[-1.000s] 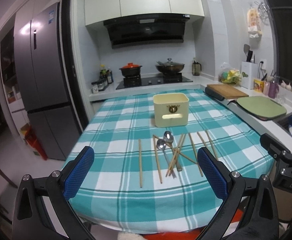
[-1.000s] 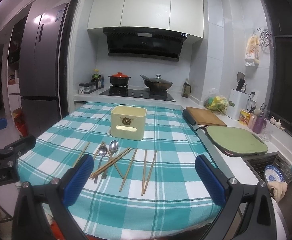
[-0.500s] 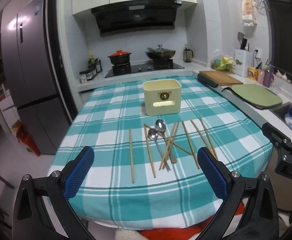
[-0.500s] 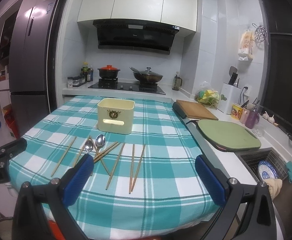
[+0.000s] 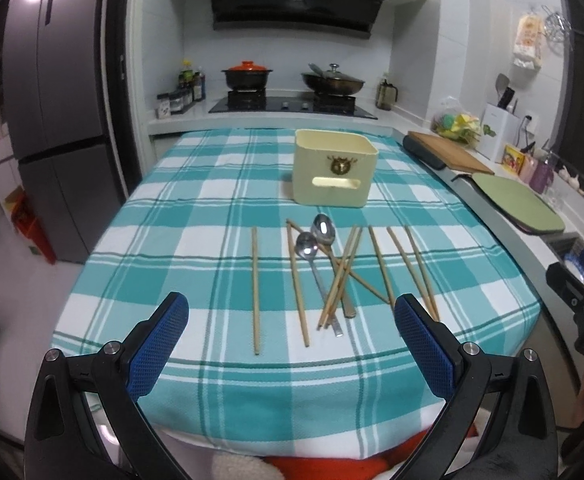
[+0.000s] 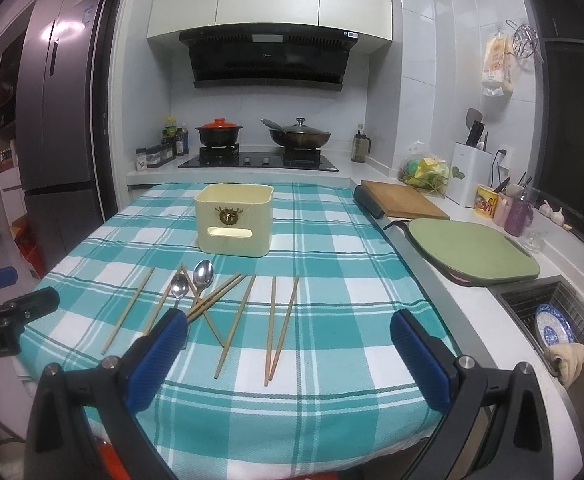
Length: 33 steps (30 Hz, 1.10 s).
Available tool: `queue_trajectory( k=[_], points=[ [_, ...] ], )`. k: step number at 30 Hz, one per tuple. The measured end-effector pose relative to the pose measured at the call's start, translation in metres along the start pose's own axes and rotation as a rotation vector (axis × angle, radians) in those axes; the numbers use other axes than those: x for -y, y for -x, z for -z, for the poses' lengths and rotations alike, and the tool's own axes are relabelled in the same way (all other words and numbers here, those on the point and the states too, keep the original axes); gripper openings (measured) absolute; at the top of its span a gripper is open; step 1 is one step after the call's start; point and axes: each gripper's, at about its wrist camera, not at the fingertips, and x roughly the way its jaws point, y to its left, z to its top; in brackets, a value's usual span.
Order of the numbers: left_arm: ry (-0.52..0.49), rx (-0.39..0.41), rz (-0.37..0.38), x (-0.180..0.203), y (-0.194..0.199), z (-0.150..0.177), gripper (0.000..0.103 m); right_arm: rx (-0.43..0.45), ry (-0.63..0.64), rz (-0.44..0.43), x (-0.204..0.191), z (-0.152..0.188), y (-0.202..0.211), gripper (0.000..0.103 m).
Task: Organize utensils
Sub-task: 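Move both grippers down toward the loose bamboo chopsticks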
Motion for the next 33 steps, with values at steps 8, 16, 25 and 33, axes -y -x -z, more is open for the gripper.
queue_trajectory(
  k=[8,16,25,33],
  points=[
    [0.037,-0.061,-0.037,-0.025,-0.036,0.005,0.103,-0.052,-0.032,-0.061,0.004,0.008,-0.032,0.103],
    [0.114,-0.161,-0.045,-0.051,-0.081,0.012,0.102,-0.141,-0.034,-0.078,0.009,0.021,-0.066,0.103],
    [0.103,-0.233,-0.067,-0.052,-0.115,0.016,0.102,-0.224,-0.066,-0.040,0.021,0.028,-0.104,0.103],
    [0.103,-0.272,-0.108,-0.067,-0.138,0.013,0.102,-0.283,-0.085,-0.045,0.034,0.031,-0.140,0.084]
  ],
)
